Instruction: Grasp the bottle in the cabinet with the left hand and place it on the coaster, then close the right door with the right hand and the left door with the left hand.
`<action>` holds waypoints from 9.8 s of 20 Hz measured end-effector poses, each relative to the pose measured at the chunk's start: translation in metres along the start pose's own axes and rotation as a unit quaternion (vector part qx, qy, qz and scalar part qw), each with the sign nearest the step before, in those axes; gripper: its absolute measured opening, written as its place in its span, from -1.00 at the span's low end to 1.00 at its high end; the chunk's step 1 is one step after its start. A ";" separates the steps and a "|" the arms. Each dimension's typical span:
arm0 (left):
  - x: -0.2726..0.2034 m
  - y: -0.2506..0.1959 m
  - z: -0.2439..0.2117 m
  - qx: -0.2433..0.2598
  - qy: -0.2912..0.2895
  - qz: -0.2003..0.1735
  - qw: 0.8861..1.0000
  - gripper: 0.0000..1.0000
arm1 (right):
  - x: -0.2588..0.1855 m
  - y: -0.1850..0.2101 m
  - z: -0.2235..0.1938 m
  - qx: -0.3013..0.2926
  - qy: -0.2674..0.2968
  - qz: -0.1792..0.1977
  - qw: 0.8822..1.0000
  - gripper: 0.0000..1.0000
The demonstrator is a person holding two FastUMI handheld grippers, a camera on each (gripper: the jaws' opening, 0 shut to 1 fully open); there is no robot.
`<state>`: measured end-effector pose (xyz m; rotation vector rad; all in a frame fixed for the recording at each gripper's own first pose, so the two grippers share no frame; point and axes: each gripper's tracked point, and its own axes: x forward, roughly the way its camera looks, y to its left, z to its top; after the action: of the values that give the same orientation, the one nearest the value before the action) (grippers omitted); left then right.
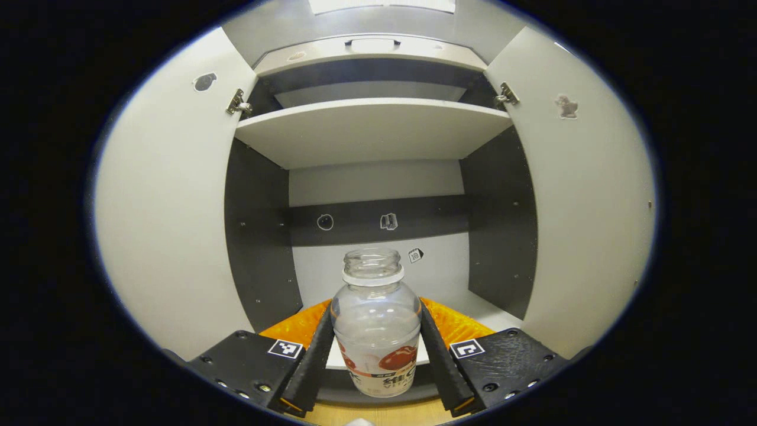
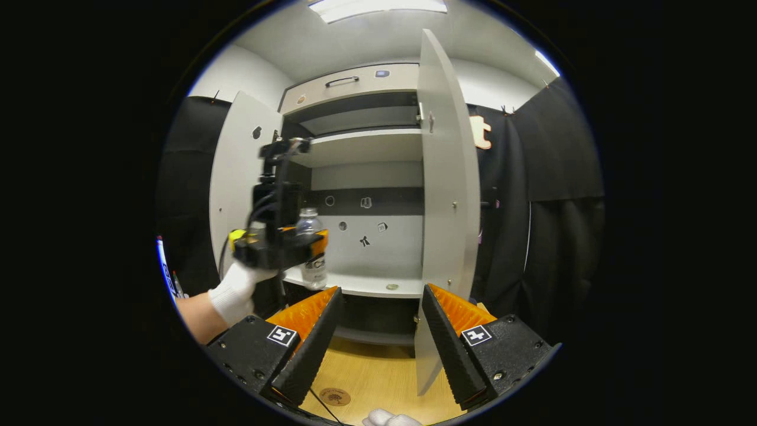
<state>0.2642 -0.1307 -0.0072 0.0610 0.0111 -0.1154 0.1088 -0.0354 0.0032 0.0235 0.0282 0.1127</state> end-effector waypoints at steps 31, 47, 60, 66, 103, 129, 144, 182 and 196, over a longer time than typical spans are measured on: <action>-0.159 -0.084 -0.300 -0.048 0.085 -0.085 0.992 0.51 | -0.036 -0.016 -0.053 -0.087 0.089 -0.013 0.992 0.67; -0.149 -0.091 -0.328 -0.040 0.088 -0.110 0.989 0.58 | -0.023 -0.002 -0.064 -0.099 0.100 0.006 0.990 0.67; -0.148 -0.092 -0.282 -0.026 0.072 -0.131 0.988 0.87 | -0.041 0.013 -0.051 -0.086 0.078 -0.002 0.993 0.67; -0.148 -0.083 -0.186 -0.038 0.037 -0.130 0.990 0.87 | -0.065 0.013 -0.034 -0.045 0.038 -0.031 0.998 0.67; -0.278 0.093 -0.054 -0.033 0.057 0.123 0.990 0.91 | 0.040 -0.128 0.041 -0.001 0.001 -0.024 1.000 0.57; -0.250 0.230 -0.032 0.005 0.033 0.174 0.984 0.92 | -0.050 0.004 0.016 -0.007 -0.016 0.021 1.000 0.67; -0.152 0.329 0.007 0.029 0.001 0.198 0.980 0.92 | -0.113 0.002 -0.047 0.004 0.050 -0.028 0.998 0.67; -0.094 0.158 0.006 0.005 0.011 0.092 0.996 0.87 | -0.110 -0.021 -0.035 -0.009 0.049 0.003 0.999 0.67; -0.167 0.124 0.019 -0.021 0.013 0.055 0.998 0.92 | -0.114 -0.015 -0.013 -0.007 0.010 -0.018 1.000 0.67</action>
<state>0.1125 0.0108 0.0213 0.0213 0.0361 -0.0039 -0.0030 -0.0631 -0.0068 0.0080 0.0469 0.0776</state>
